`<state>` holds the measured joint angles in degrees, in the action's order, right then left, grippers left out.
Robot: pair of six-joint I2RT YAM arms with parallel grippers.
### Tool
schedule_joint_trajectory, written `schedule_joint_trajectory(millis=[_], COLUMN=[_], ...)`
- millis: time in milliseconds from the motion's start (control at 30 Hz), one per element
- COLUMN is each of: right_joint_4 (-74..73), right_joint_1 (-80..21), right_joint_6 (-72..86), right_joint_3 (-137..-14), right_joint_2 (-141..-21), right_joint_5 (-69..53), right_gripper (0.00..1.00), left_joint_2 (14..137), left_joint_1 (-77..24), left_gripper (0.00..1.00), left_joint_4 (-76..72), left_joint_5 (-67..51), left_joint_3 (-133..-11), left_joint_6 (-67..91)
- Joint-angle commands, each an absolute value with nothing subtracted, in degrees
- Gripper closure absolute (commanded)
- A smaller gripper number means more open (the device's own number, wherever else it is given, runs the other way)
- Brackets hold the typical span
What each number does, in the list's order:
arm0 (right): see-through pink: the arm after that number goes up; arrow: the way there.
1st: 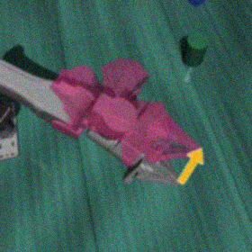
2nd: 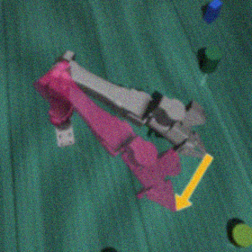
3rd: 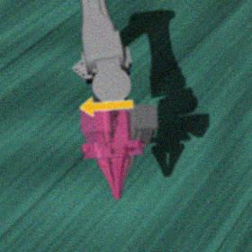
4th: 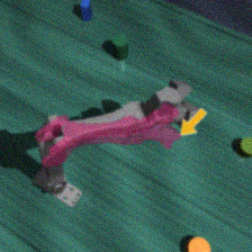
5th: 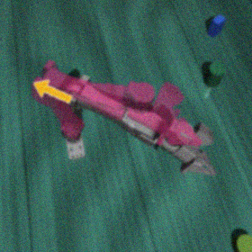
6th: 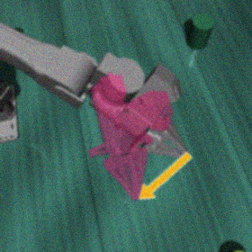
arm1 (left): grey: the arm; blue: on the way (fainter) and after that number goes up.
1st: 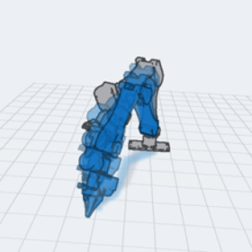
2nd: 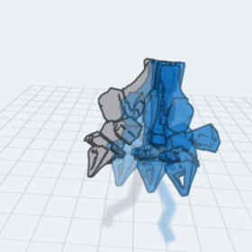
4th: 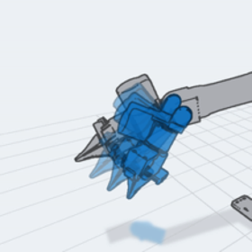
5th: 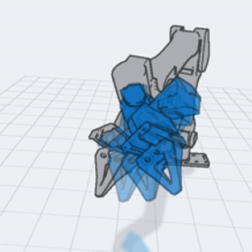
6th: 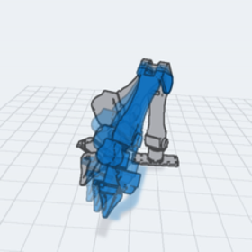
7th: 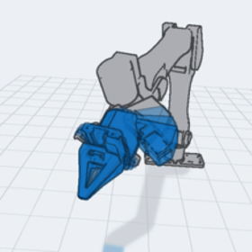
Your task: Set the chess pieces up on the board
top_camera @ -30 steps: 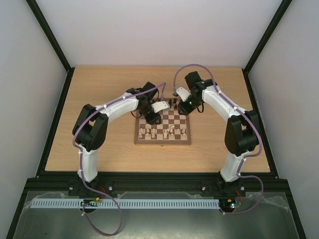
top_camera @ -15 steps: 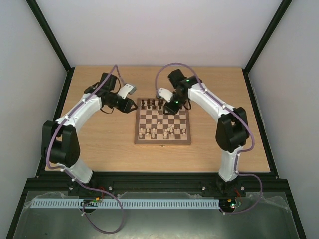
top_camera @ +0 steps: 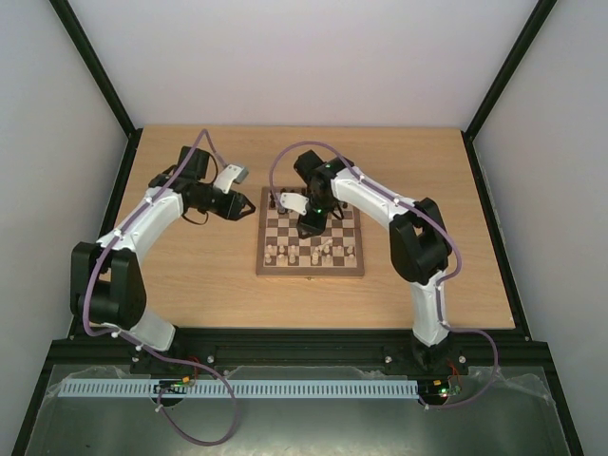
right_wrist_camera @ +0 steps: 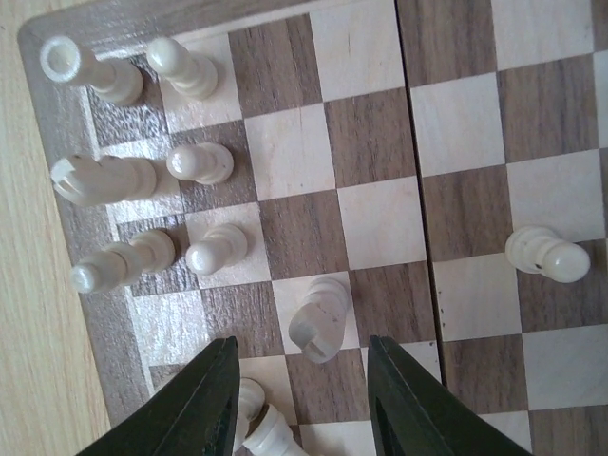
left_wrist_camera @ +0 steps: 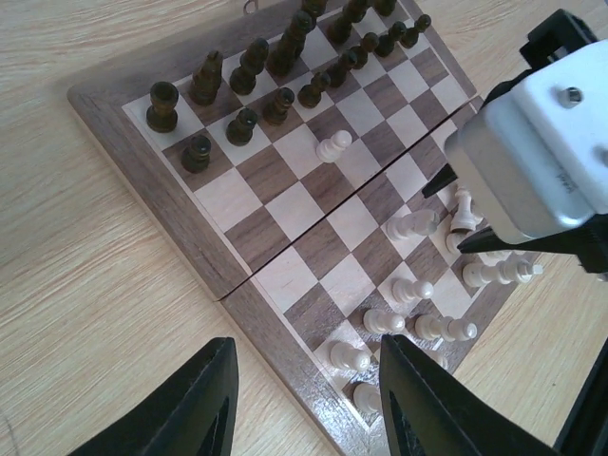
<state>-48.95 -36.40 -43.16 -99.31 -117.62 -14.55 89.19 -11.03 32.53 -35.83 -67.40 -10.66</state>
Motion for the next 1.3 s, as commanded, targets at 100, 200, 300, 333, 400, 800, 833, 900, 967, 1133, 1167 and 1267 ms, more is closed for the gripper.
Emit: schedule_joint_trajectory(millis=[100,200,300,333,400,800,833,900,967,1133,1167,1267], right_joint_4=[-52.9,-53.1,-52.6,-52.4,-52.2,-52.6,-52.7,-52.9,-53.2,-53.6,-53.8,-54.7], right_joint_1=[-37.4,-37.6,-37.6,-37.6,-37.6,-37.6,-37.6,-37.6,-37.6,-37.6,-37.6,-37.3], right_joint_6=[-45.1,-44.4,-43.9,-43.6,-43.0,-40.6,-40.4,-39.9,-39.4,-38.9,-38.8,-38.3], right_joint_3=[-101.0,-101.1,-101.0,-100.9,-101.1,-102.8,-103.0,-103.3,-103.7,-103.4,-103.4,-103.5], right_joint_2=[-120.5,-121.5,-121.8,-122.0,-122.2,-123.3,-123.2,-122.8,-122.3,-119.7,-119.3,-117.6], right_joint_5=[-13.6,-13.3,-13.1,-13.0,-13.1,-11.5,-11.3,-11.0,-10.6,-9.0,-8.6,-7.1], right_gripper=[0.62,0.64,0.67,0.69,0.71,0.88,0.89,0.89,0.89,0.89,0.90,0.89], left_joint_2=[88.0,88.1,88.3,88.3,88.4,89.1,89.2,89.3,89.3,89.5,89.7,90.0], left_joint_1=[-10.6,-10.6,-10.6,-10.6,-10.6,-10.6,-10.6,-10.6,-10.6,-10.6,-10.6,-10.6], left_gripper=[0.55,0.55,0.55,0.55,0.55,0.55,0.55,0.55,0.55,0.55,0.55,0.54], left_joint_4=[31.3,31.1,31.0,30.9,30.7,30.3,30.3,30.2,30.2,30.0,30.0,30.0], left_joint_5=[-37.8,-37.8,-37.7,-37.7,-37.8,-38.6,-38.7,-38.7,-38.7,-38.7,-38.8,-38.9], left_joint_3=[-66.1,-66.2,-66.2,-66.0,-65.9,-65.8,-65.8,-65.8,-65.8,-65.6,-65.6,-65.7], left_joint_6=[-9.2,-9.1,-9.1,-9.1,-9.0,-8.9,-8.9,-8.8,-8.7,-8.5,-8.5,-8.3])
